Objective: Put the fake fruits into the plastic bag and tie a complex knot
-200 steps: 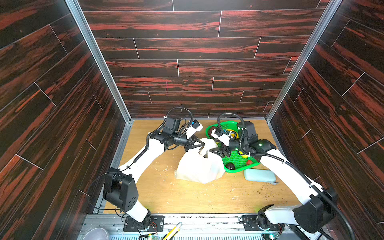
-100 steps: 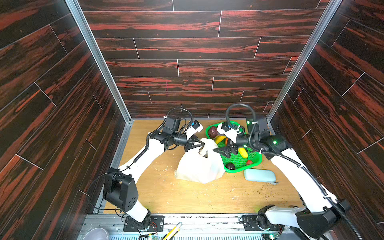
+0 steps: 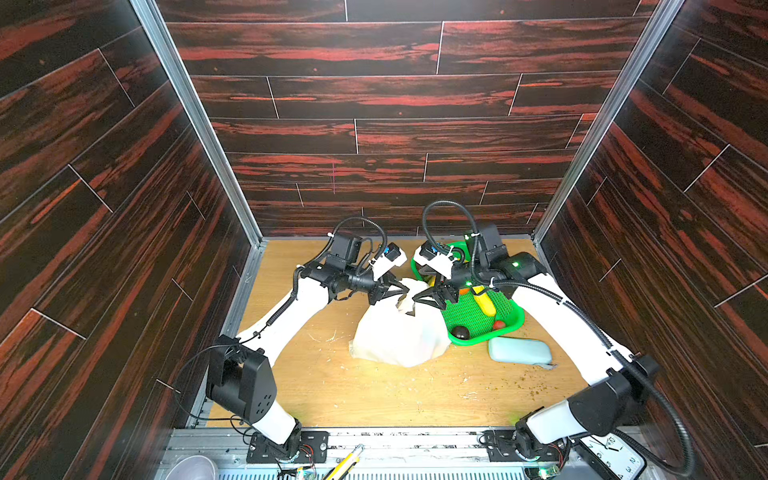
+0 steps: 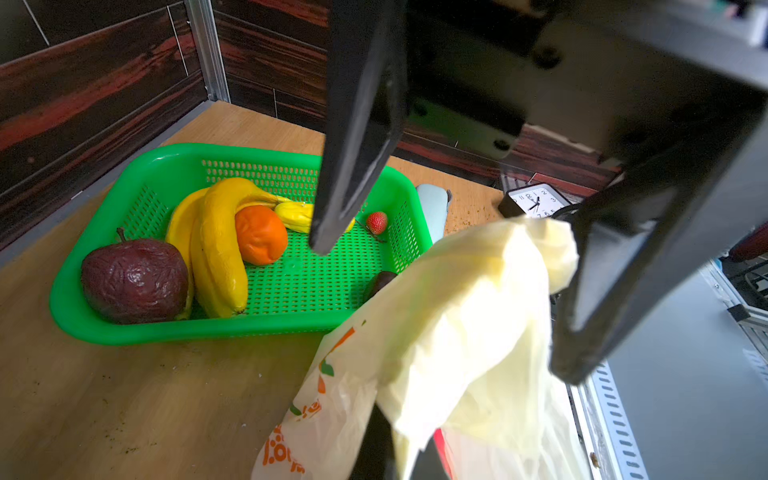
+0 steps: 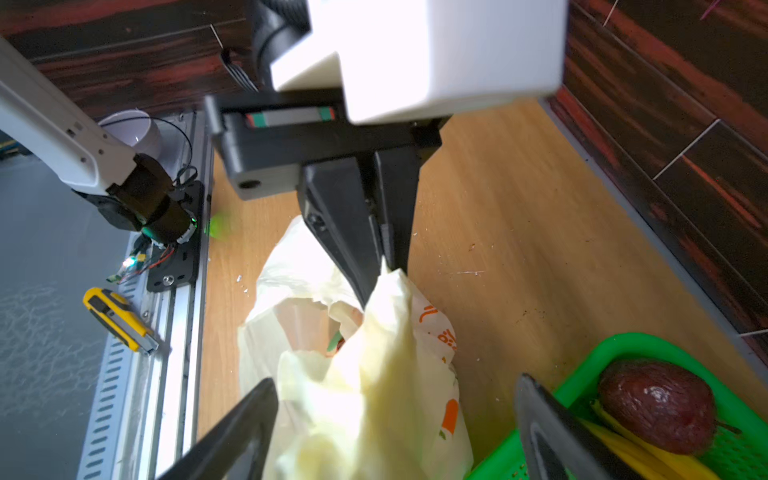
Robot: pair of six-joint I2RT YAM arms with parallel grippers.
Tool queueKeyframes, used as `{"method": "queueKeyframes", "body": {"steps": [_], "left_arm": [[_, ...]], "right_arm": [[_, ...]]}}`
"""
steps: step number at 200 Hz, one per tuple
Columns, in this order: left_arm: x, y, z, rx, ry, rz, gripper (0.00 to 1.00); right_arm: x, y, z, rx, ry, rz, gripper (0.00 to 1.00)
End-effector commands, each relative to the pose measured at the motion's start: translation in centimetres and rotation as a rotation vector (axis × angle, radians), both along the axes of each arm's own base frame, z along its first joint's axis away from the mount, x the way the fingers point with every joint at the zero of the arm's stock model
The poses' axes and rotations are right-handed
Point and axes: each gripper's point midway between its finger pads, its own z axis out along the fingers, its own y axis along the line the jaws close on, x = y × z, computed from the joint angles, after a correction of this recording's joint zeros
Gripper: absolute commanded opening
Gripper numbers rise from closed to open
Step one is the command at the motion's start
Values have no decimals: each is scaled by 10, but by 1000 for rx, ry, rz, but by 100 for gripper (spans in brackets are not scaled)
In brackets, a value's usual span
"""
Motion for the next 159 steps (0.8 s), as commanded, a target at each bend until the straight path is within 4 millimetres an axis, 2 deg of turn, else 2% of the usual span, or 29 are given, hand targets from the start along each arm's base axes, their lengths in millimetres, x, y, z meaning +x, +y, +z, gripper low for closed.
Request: {"method": "queueKeyframes", "body": {"steps": [1, 55, 150, 159], "left_arm": [[-11, 2, 20, -22, -66, -29, 0], [-11, 2, 23, -25, -77, -25, 0], [-4, 4, 33, -34, -102, 31, 0], [-3, 5, 34, -29, -105, 43, 4]], "right_arm": [[-6, 9, -5, 4, 37, 62, 80], [-6, 19, -16, 8, 86, 81, 62], [-9, 21, -26, 28, 123, 69, 14], [-8, 21, -24, 28, 112, 64, 9]]}}
